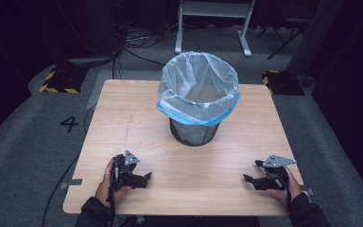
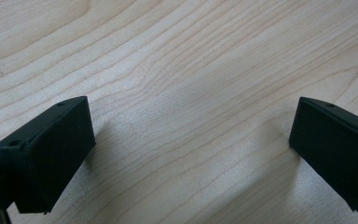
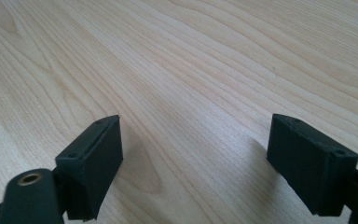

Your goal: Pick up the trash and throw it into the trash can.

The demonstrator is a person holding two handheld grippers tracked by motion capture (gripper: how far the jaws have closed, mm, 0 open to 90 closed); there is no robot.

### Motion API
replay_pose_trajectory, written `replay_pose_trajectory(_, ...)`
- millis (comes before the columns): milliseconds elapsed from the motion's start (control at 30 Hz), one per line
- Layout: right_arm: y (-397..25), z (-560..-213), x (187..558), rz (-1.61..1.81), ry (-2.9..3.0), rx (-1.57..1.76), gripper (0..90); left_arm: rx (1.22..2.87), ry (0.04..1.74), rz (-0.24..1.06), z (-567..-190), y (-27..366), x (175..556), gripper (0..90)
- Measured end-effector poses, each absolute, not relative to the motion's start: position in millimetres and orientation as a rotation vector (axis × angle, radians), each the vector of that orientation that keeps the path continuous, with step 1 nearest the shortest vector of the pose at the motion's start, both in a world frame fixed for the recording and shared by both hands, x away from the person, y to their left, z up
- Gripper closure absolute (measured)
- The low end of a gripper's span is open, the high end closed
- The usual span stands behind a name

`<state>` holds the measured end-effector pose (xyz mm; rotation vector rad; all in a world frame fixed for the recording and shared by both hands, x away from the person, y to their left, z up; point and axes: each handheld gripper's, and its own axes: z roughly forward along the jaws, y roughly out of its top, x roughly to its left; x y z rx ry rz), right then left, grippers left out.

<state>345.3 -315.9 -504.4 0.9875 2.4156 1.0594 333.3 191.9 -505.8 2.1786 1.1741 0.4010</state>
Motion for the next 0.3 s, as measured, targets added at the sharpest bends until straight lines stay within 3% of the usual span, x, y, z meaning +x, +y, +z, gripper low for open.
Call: replay_pose_trajectory(300,-315.7,-504.5,344.7,1.064,2.417,0.983,18.3,2.178,1.173,0.396,-505.8,191.7,333.8,0.1)
